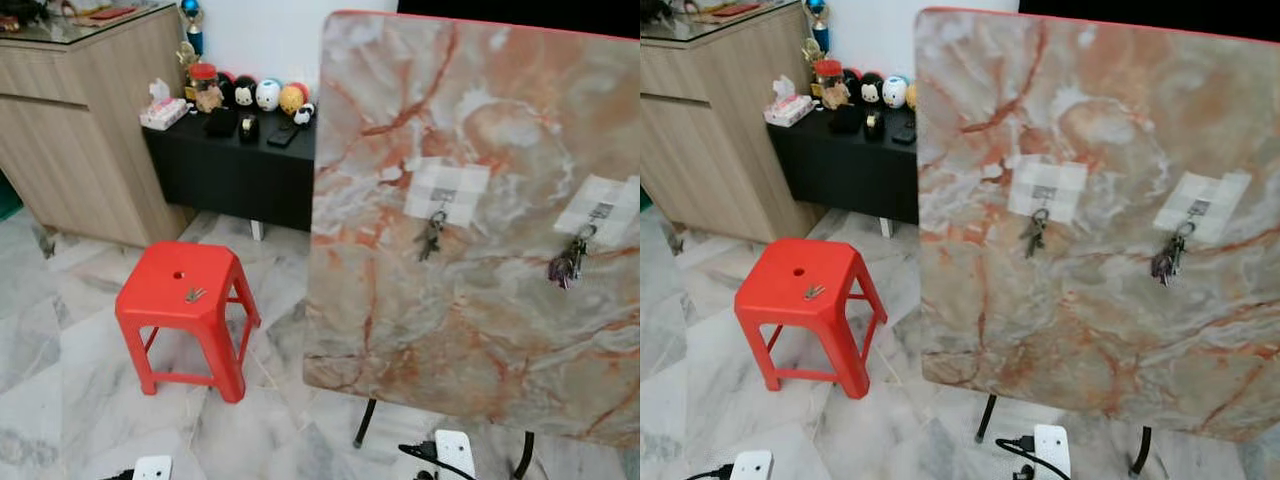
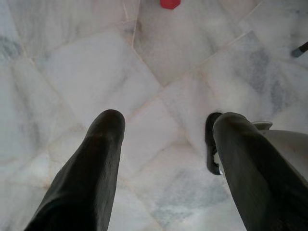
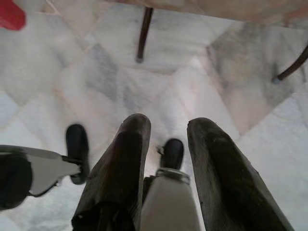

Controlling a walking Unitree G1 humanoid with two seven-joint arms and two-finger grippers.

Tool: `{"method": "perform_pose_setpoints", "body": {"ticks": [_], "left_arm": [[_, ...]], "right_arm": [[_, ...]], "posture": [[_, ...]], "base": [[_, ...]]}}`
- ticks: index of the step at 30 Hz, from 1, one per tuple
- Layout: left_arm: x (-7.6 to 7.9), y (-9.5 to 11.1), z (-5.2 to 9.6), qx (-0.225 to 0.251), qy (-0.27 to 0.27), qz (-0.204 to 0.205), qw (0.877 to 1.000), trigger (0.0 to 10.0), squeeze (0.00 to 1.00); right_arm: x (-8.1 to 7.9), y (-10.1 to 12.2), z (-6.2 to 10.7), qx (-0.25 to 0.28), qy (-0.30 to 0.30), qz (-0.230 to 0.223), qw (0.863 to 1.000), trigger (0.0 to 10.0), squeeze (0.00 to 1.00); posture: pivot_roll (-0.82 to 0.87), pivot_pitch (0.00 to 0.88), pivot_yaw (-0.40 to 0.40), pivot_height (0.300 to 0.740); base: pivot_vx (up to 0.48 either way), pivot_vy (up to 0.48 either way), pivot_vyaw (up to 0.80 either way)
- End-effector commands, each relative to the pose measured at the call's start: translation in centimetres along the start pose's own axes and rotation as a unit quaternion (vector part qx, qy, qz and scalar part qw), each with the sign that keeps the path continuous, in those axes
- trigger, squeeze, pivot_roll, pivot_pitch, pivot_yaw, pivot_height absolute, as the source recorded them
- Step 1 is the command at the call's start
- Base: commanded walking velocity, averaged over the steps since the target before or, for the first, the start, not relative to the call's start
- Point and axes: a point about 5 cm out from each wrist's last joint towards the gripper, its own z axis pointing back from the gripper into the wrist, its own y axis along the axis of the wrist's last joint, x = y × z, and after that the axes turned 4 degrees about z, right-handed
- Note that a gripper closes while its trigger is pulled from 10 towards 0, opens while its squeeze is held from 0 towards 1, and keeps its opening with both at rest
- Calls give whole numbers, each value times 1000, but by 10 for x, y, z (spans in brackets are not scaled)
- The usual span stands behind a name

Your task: Hang keys on a hook

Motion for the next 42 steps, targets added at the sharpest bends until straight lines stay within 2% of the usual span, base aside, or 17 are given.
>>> {"method": "perform_pose_setpoints", "body": {"ticks": [1, 10, 17, 33, 42], "left_arm": [[1, -5, 1, -13, -3, -5, 1000, 10000, 0], [3, -4, 0, -12, -5, -4, 1000, 10000, 0], [3, -4, 0, -12, -5, -3, 1000, 10000, 0], [3, -4, 0, -12, -5, -3, 1000, 10000, 0], [3, -4, 0, -13, -6, -3, 1000, 10000, 0]], "right_arm": [[5, 0, 0, 0, -7, 1, 1000, 10000, 0], [5, 2, 0, 1, -5, 11, 1000, 10000, 0], [4, 2, 0, 1, -4, 14, 1000, 10000, 0], [4, -1, 0, -1, -5, 18, 1000, 10000, 0], [5, 0, 0, -1, -8, 15, 1000, 10000, 0]], "posture": [[180, 0, -45, 740], [179, 0, -46, 740], [180, 0, -47, 740], [181, 0, -48, 740], [181, 0, -49, 740]], "base": [[0, 326, 0], [0, 328, 0], [0, 0, 0], [0, 239, 0], [0, 24, 0]]}}
